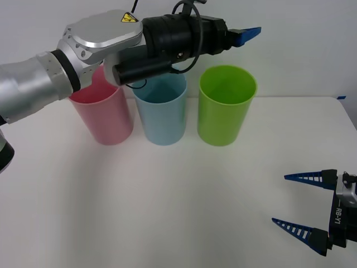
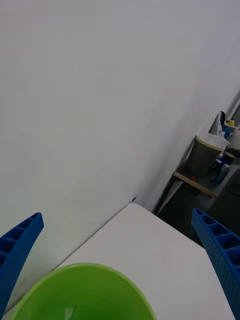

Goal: Put cans in the blue bin and PET bottles in the pink bin and trash in the green bin.

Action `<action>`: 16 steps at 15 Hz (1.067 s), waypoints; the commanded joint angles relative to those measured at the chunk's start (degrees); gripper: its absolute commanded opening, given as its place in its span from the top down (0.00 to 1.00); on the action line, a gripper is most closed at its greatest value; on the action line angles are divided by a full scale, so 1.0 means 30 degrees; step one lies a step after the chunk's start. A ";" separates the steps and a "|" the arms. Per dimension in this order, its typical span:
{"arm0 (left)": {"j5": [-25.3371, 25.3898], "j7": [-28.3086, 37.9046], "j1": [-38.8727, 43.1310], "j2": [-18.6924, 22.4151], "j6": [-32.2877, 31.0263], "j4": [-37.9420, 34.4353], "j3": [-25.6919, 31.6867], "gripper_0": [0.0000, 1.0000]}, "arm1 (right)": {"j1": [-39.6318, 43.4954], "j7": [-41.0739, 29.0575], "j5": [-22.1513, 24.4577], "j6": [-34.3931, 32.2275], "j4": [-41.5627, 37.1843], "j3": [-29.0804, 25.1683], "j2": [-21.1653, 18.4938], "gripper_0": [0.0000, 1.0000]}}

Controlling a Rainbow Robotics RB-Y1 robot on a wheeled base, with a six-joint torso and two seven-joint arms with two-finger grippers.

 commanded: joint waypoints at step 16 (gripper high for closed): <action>-0.9416 0.1545 1.3643 0.3053 -0.1671 -1.3752 1.3263 0.00 | 0.0000 0.0000 0.0000 0.0000 0.0000 0.0000 0.0000 0.00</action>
